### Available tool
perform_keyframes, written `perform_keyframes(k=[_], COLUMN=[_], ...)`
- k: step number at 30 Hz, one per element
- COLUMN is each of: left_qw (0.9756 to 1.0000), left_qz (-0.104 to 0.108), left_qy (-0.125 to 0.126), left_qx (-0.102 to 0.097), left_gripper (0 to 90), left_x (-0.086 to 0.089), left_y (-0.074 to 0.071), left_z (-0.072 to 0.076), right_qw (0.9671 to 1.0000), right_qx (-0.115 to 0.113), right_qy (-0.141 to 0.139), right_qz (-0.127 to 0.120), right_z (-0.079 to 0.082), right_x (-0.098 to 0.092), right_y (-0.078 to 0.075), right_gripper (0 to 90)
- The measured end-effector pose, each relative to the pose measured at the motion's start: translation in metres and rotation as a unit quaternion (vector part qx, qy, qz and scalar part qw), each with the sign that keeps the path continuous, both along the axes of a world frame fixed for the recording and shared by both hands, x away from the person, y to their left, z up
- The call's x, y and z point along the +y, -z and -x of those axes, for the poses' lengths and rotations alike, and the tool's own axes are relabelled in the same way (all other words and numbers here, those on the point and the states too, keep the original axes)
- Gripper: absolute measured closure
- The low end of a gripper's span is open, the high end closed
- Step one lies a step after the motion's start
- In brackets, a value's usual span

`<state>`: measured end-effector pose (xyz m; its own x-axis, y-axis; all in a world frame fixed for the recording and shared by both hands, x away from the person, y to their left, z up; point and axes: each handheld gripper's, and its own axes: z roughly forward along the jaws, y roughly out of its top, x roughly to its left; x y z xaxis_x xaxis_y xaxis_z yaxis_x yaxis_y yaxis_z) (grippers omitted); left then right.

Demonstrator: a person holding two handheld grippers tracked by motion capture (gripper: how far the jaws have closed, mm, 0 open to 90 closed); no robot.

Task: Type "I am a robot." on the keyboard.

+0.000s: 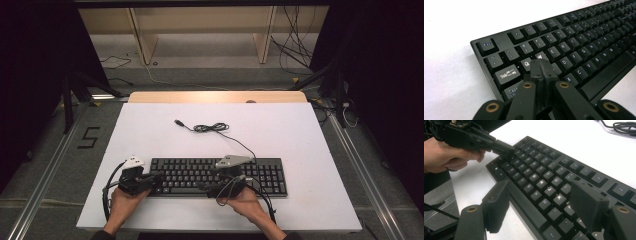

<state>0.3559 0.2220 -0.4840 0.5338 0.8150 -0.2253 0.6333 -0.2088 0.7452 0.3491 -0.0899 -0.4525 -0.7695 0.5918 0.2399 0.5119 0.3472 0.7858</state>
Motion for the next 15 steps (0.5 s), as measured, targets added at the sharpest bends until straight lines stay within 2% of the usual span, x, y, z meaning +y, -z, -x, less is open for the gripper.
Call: perform_keyframes(k=[8,15], left_qw=[1.0000,0.9999], left_qz=[0.000,0.002], left_qy=[0.004,0.004], left_qx=[0.001,0.014], left_gripper=[89.0,89.1], left_x=[-0.0005,-0.0034], left_y=[0.0004,0.0026], left_z=[-0.0021,-0.0030], right_qw=[1.0000,1.0000], right_qx=[0.001,0.000], right_qy=[0.000,0.000], right_qz=[0.001,0.004], right_z=[-0.0004,-0.0006], right_x=[0.0000,0.0003], right_y=[0.0004,0.0010], right_gripper=[33.3,33.3])
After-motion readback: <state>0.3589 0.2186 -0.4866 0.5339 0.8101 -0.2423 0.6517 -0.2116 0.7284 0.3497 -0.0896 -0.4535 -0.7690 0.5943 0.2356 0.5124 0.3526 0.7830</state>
